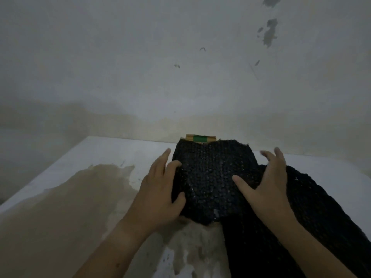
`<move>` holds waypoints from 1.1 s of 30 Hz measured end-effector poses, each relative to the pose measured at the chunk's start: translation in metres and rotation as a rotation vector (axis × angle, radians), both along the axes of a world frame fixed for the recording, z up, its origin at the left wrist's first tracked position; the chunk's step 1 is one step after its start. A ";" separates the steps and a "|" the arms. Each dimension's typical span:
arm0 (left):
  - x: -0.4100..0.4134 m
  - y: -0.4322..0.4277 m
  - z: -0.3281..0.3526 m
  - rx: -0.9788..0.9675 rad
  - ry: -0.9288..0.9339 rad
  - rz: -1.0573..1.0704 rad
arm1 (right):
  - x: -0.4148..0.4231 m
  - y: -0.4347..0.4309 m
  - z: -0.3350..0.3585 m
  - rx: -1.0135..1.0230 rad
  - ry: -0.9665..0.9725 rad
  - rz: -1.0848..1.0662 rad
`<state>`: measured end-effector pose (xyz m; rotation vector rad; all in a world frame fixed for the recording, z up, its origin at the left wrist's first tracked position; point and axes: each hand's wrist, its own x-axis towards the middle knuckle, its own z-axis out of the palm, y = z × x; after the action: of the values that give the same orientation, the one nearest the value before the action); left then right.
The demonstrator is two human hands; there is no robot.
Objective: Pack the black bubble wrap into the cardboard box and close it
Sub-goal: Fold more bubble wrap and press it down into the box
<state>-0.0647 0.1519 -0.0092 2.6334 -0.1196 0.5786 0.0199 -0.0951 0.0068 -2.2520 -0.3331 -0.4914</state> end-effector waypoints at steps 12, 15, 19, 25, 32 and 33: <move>0.010 -0.002 0.000 0.177 0.242 -0.052 | -0.009 0.034 0.011 -0.956 -0.014 0.419; 0.020 -0.015 0.017 0.247 0.394 -0.021 | -0.005 0.047 0.014 -1.041 -0.024 0.422; 0.025 -0.024 0.028 0.358 0.520 -0.016 | -0.002 0.049 0.022 -1.146 -0.009 0.448; 0.018 -0.012 0.028 0.320 0.395 -0.069 | -0.004 0.023 0.039 -0.975 -0.062 0.460; 0.006 -0.008 0.012 0.367 0.279 -0.119 | 0.002 0.040 0.017 -1.092 0.056 0.518; 0.008 -0.008 0.010 0.357 0.291 -0.124 | 0.004 0.043 0.017 -1.112 0.060 0.520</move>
<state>-0.0566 0.1440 0.0013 2.9934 -0.3191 0.1362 0.0234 -0.0520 0.0242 -3.0179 -1.3803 0.1054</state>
